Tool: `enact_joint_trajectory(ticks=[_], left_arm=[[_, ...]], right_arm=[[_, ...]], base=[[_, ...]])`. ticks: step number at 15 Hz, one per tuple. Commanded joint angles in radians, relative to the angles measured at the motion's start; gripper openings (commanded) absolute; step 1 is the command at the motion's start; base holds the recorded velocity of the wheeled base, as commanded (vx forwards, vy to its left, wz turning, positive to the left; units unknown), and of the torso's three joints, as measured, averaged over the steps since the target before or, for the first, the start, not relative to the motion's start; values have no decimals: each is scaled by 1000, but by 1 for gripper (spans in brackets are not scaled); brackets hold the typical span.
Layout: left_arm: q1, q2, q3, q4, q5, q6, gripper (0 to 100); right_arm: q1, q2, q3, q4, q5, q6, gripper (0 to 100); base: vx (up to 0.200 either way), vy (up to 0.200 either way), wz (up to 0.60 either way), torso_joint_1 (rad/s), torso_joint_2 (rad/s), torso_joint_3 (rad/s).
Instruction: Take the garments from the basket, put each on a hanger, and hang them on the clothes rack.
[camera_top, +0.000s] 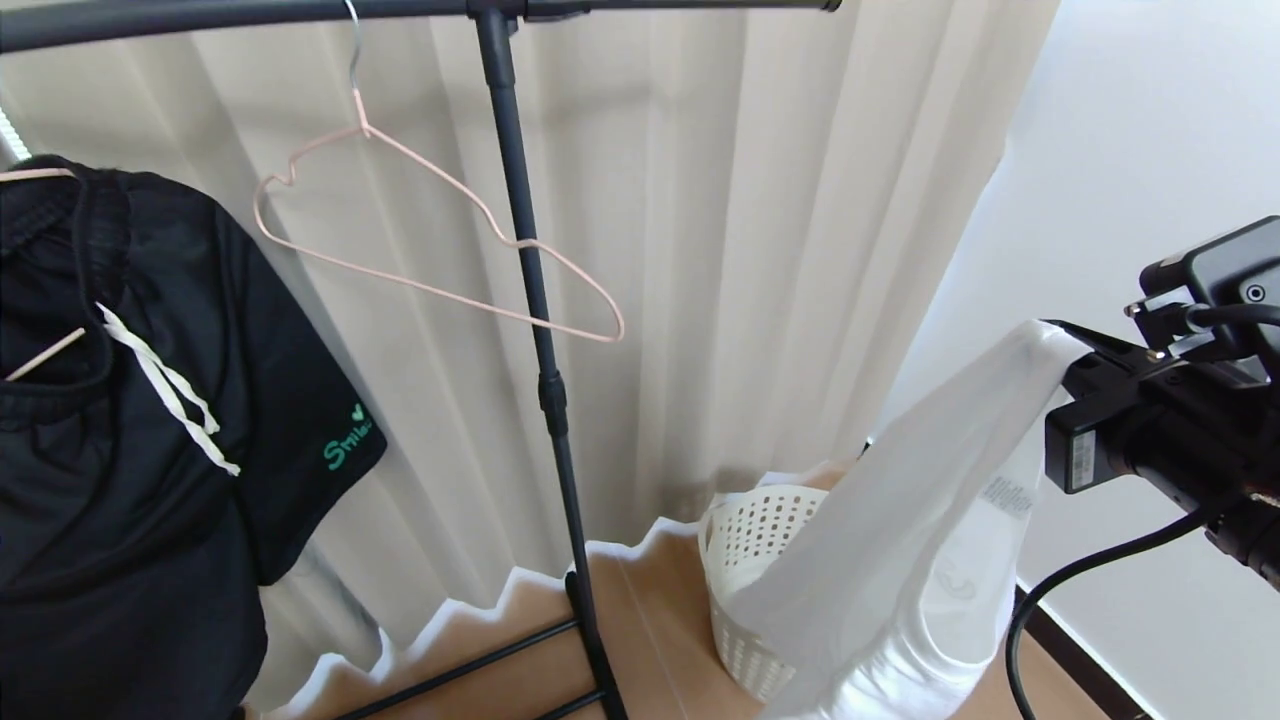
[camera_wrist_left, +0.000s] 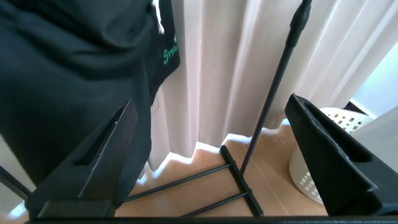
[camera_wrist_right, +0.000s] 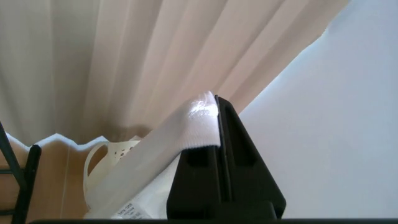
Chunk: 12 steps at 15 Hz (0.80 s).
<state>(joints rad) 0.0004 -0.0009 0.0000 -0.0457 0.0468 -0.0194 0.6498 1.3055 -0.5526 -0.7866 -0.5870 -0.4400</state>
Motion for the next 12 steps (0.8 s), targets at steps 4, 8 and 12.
enact_joint_trajectory(ticks=[4,8,12], left_arm=[[0,1,0,0,1,-1,100],[1,1,0,-2,2,-2,100],[1,1,0,-2,4,-4,100]], right_arm=[[-16,4,-4,0,1,0,0],[-18,3,-1,0,1,0,0],[-18,0,3,-2,1,0,0]], base=[[0,0,0,193,-521,-132],[0,0,0,218,-554,-183],[0,0,0,255,-600,-330]])
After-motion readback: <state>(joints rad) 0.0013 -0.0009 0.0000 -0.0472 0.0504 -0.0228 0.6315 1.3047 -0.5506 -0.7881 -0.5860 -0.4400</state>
